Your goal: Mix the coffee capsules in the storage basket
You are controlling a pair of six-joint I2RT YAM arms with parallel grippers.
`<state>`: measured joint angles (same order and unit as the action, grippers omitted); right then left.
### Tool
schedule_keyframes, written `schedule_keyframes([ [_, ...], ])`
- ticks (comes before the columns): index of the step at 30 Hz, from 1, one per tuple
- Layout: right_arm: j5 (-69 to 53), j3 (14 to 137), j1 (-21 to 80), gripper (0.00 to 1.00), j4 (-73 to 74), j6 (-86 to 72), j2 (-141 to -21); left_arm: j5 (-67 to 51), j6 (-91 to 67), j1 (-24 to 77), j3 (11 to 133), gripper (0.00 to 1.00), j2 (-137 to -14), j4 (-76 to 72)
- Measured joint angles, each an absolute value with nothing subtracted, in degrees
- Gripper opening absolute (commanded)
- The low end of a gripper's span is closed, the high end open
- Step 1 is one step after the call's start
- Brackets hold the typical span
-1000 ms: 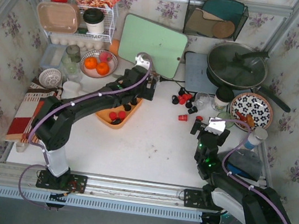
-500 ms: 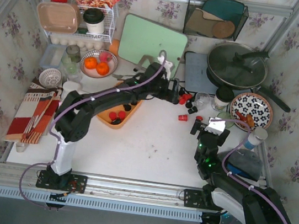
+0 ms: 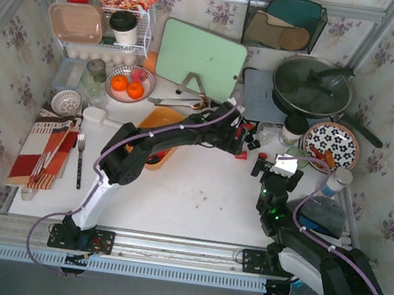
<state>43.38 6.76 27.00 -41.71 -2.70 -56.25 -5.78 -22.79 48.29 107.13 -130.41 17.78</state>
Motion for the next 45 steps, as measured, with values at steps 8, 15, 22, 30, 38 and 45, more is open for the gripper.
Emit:
schedule_keyframes([
  [8, 43.38, 6.76, 27.00, 1.00, -41.69, -2.70, -56.25, -6.15, -21.76, 51.11, 108.07, 0.78, -133.80, 16.49],
  [15, 43.35, 6.76, 27.00, 1.00, -41.69, -2.70, -56.29, -4.84, -19.18, 52.38, 108.92, 0.84, -134.80, 14.31],
  [22, 43.33, 6.81, 27.00, 1.00, -41.69, -2.70, -56.42, 0.03, -18.11, 52.49, 110.52, 0.84, -137.82, 13.41],
  [30, 43.11, 7.18, 27.00, 1.00, -41.50, -2.70, -56.99, 5.04, -16.62, 53.58, 111.15, 0.81, -139.65, 8.91],
  [38, 42.92, 7.29, 26.98, 1.00, -41.36, -2.70, -57.43, 7.64, -15.09, 53.98, 111.81, 0.62, -140.75, 7.60],
  [45, 42.92, 7.29, 26.98, 1.00, -41.41, -2.70, -58.00, 8.01, -14.79, 54.08, 109.10, 0.56, -138.80, 8.12],
])
